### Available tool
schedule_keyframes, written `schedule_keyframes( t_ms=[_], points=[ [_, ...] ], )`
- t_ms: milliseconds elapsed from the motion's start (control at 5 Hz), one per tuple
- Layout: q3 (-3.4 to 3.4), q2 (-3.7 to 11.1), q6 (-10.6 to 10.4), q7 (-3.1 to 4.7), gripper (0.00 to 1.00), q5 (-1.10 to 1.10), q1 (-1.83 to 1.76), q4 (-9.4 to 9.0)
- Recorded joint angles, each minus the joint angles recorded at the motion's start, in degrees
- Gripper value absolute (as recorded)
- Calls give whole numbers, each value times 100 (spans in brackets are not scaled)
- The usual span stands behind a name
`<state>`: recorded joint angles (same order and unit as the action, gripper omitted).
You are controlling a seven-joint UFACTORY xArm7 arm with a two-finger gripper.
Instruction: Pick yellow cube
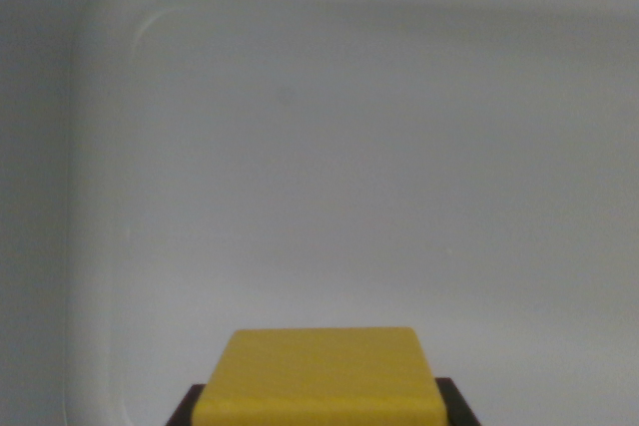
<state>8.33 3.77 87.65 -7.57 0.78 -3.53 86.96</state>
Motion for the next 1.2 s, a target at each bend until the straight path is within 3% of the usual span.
schedule_keyframes(
  t_ms=[200,1200],
  points=[
    [2,-43,122,3,100,7,2,79],
    [4,-95,270,7,100,16,5,176]
  ],
)
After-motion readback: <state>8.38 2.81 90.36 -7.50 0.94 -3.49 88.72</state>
